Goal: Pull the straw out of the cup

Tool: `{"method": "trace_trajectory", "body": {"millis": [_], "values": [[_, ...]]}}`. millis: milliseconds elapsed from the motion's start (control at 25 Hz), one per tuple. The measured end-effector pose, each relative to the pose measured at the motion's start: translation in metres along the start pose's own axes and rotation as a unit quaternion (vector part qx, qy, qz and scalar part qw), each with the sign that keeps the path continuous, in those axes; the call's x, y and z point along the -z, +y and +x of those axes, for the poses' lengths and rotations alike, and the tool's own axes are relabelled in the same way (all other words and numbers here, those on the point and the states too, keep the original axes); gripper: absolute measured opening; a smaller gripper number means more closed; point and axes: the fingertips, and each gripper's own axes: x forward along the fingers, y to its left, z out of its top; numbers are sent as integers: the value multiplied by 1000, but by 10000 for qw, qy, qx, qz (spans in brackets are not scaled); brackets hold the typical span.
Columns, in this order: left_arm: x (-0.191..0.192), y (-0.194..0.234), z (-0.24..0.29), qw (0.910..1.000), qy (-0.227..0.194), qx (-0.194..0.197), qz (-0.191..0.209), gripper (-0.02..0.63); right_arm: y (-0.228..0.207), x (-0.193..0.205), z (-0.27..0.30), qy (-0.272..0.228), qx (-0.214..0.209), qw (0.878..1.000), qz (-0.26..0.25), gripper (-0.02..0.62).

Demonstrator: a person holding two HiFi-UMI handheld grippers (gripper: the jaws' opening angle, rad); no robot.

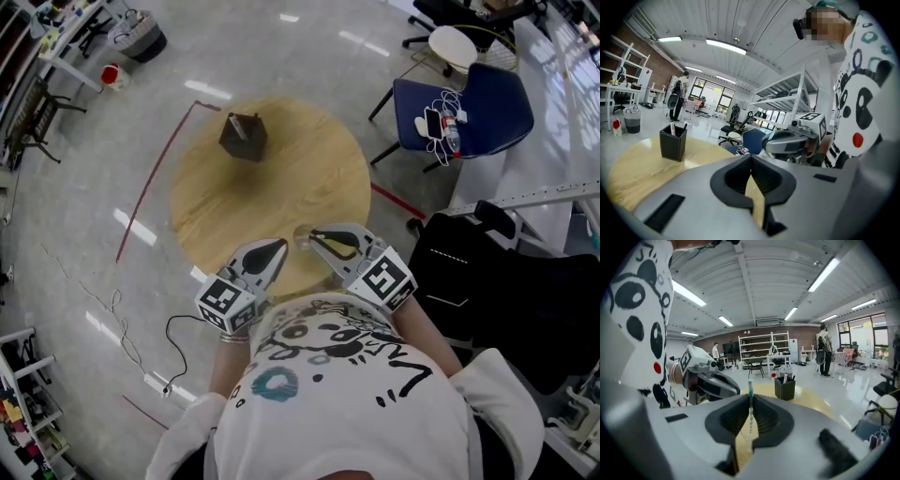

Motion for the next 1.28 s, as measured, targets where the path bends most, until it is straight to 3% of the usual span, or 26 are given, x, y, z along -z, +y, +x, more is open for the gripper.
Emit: {"method": "trace_trajectory", "body": {"millis": [360, 600, 960, 1280], "values": [[-16, 6, 11, 9996, -195, -164, 71, 15, -18, -50, -50, -920, 34, 9949, 416, 40], [-24, 1, 17, 9995, -252, -93, 169, 15, -46, -63, -86, -1369, 535, 9871, 636, 40], [-18, -9, 2, 9992, -218, 278, 195, 15, -59, -17, -93, -818, 1733, 9771, 920, 40], [-20, -10, -15, 9981, -248, 485, 271, 15, -39, 1, -89, -503, 2065, 9720, 1001, 40]]}}
